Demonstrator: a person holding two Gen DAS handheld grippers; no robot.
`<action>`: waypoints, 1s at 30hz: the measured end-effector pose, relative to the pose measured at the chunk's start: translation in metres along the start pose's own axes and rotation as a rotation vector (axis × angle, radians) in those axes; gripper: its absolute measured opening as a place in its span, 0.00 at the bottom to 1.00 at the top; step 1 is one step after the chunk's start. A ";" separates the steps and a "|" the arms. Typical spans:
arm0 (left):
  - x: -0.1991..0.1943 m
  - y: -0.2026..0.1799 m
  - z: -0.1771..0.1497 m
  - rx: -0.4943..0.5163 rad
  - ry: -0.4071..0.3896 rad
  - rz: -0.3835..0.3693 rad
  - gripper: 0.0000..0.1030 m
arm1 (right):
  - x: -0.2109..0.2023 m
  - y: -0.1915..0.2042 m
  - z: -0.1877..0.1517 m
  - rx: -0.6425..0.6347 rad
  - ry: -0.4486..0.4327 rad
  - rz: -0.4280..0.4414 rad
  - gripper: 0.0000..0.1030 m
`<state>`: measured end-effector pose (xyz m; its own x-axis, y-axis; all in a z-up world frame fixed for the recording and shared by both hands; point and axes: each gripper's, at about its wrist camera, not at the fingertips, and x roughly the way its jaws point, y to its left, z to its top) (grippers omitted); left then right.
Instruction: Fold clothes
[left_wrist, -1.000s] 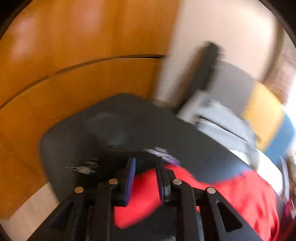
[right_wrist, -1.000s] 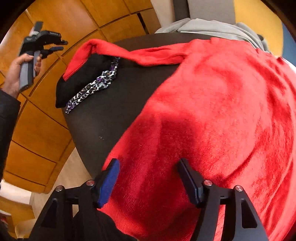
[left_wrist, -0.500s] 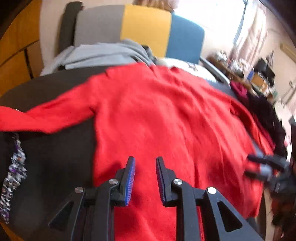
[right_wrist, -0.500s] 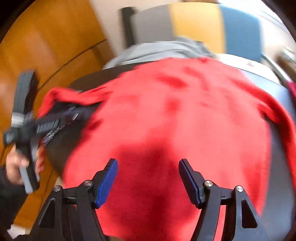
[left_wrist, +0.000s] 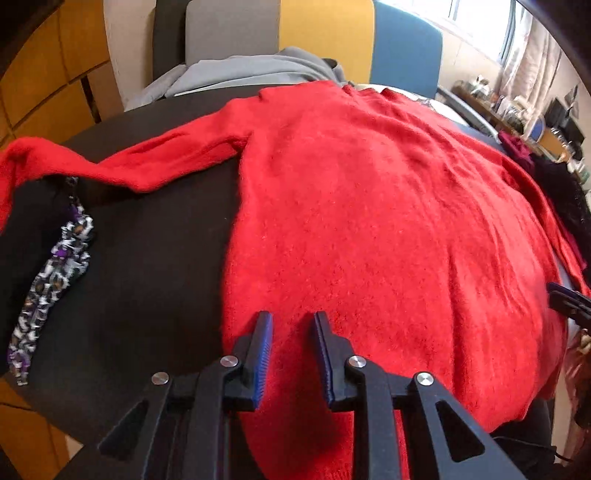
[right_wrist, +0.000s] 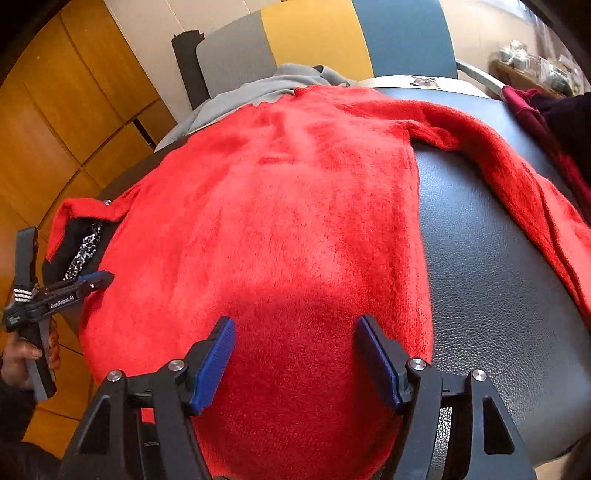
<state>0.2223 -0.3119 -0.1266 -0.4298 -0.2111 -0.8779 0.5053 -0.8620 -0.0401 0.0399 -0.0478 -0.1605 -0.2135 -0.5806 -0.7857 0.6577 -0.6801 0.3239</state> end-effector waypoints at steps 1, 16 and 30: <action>-0.003 0.000 0.004 -0.019 -0.002 0.019 0.23 | -0.006 -0.006 0.001 0.021 0.001 0.026 0.65; 0.013 -0.128 0.052 0.119 -0.022 -0.259 0.22 | -0.134 -0.181 -0.004 0.298 -0.185 -0.415 0.50; 0.034 -0.129 0.034 0.093 0.046 -0.312 0.29 | -0.099 -0.213 -0.001 0.255 -0.076 -0.470 0.15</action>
<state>0.1171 -0.2237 -0.1351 -0.5184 0.0892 -0.8505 0.2829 -0.9207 -0.2690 -0.0787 0.1552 -0.1523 -0.5009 -0.2116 -0.8393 0.2844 -0.9561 0.0713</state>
